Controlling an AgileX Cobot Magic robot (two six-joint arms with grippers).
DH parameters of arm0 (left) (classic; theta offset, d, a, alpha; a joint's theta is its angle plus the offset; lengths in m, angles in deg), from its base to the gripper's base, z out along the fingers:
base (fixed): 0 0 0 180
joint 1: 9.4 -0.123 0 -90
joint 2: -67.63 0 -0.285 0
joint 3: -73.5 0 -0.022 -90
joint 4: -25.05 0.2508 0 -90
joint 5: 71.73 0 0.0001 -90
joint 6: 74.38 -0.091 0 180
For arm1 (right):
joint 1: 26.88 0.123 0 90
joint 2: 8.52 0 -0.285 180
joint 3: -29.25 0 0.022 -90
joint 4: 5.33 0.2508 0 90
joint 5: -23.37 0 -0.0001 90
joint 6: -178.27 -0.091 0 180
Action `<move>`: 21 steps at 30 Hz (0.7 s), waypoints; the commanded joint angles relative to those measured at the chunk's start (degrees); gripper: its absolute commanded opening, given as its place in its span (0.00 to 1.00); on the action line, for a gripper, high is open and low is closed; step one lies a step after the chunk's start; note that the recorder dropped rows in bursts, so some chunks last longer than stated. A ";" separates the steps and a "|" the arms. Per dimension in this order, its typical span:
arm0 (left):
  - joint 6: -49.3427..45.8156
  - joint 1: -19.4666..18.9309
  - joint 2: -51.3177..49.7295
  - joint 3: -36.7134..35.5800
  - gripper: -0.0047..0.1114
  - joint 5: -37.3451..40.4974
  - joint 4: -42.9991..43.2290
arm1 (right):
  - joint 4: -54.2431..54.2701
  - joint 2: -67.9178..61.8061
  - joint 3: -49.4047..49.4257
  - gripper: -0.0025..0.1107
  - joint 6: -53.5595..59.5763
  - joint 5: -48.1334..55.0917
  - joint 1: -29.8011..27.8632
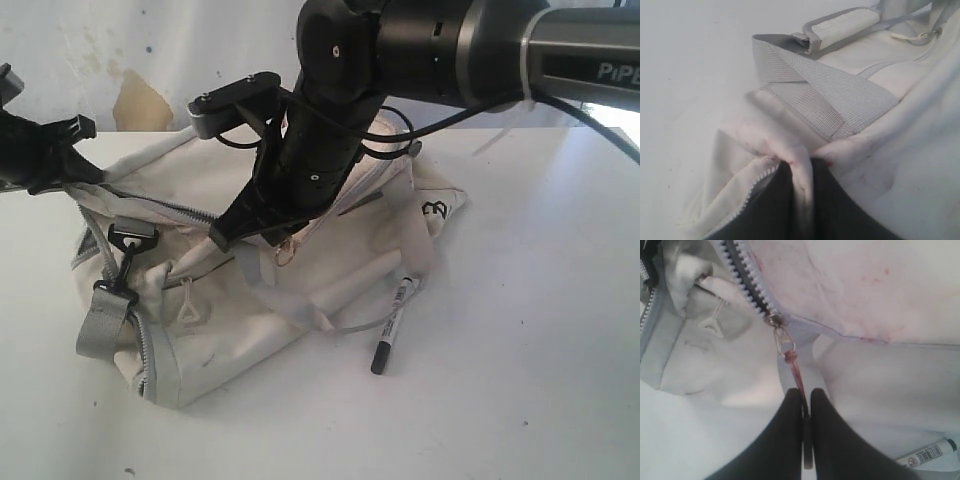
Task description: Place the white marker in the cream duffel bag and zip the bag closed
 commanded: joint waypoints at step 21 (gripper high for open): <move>-8.78 -0.50 13.62 0.16 0.70 6.89 9.84 | -1.88 0.89 0.06 0.02 -0.41 -1.44 -0.79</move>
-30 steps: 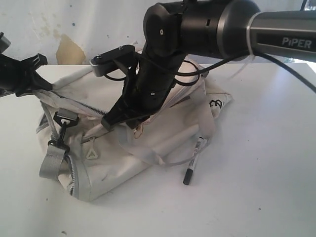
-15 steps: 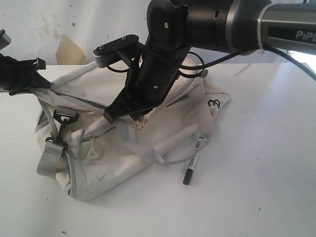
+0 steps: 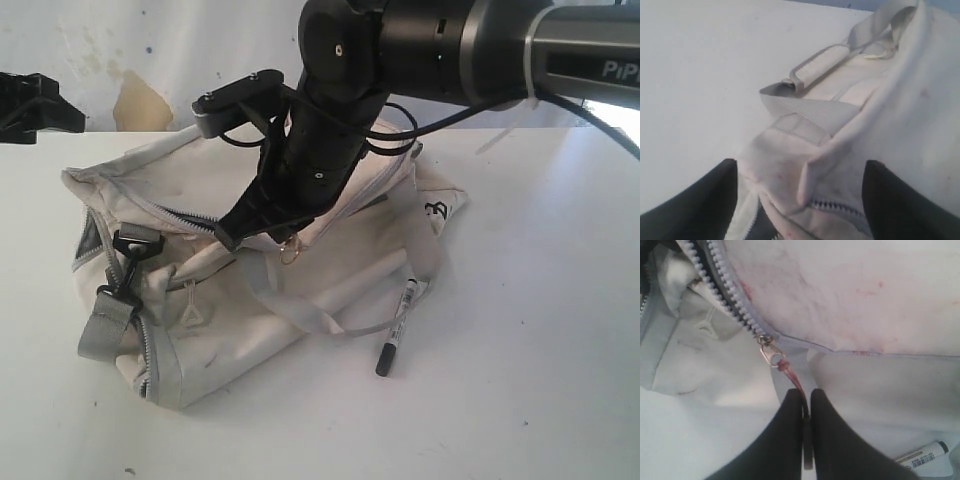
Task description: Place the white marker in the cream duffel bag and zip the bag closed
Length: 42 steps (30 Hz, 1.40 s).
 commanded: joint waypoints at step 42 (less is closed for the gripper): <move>-56.48 20.22 6.75 -12.06 0.58 5.44 2.03 | 0.21 0.67 0.06 0.02 -0.30 -0.79 -0.79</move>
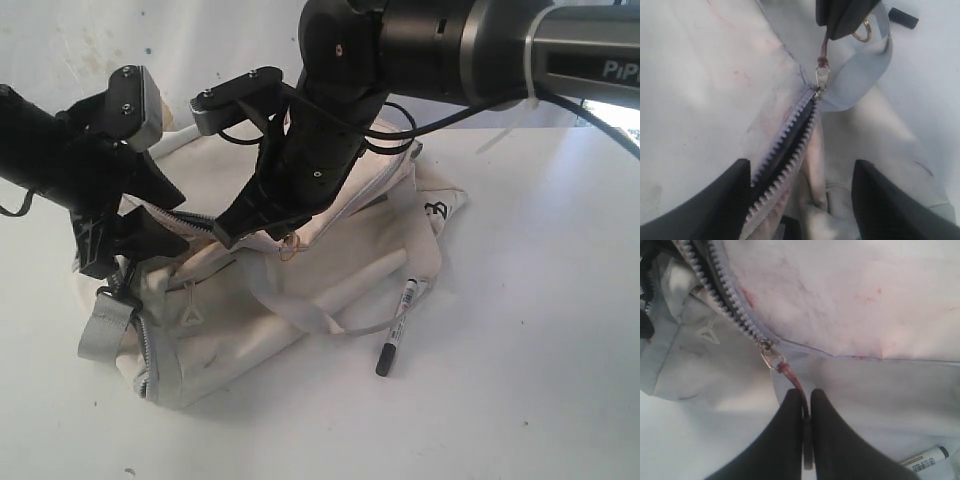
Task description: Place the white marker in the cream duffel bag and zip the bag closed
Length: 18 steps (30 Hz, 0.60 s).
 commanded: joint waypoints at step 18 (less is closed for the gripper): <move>-13.83 0.20 -2.38 -5.02 0.58 -8.76 -14.52 | 0.33 0.67 0.06 0.02 -0.20 -0.05 -0.79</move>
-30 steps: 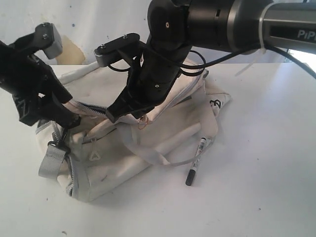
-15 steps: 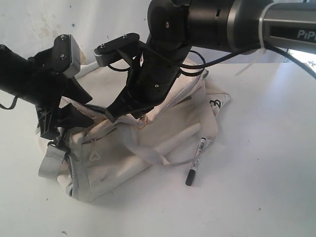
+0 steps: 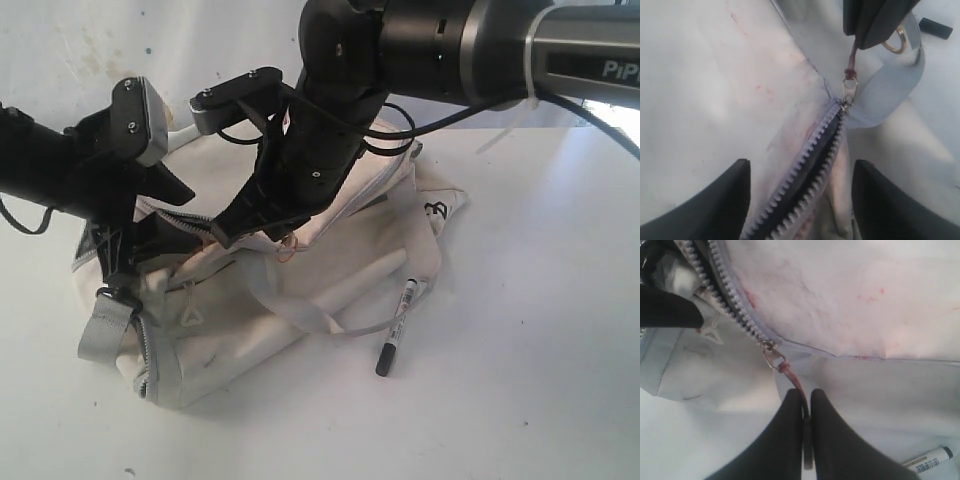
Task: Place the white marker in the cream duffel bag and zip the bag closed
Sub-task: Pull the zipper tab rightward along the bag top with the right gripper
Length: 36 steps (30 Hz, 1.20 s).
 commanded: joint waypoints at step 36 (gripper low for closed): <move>15.39 -5.11 -0.50 -0.14 0.04 10.90 -6.06 | -1.94 0.67 0.06 0.02 -6.36 -3.08 -6.72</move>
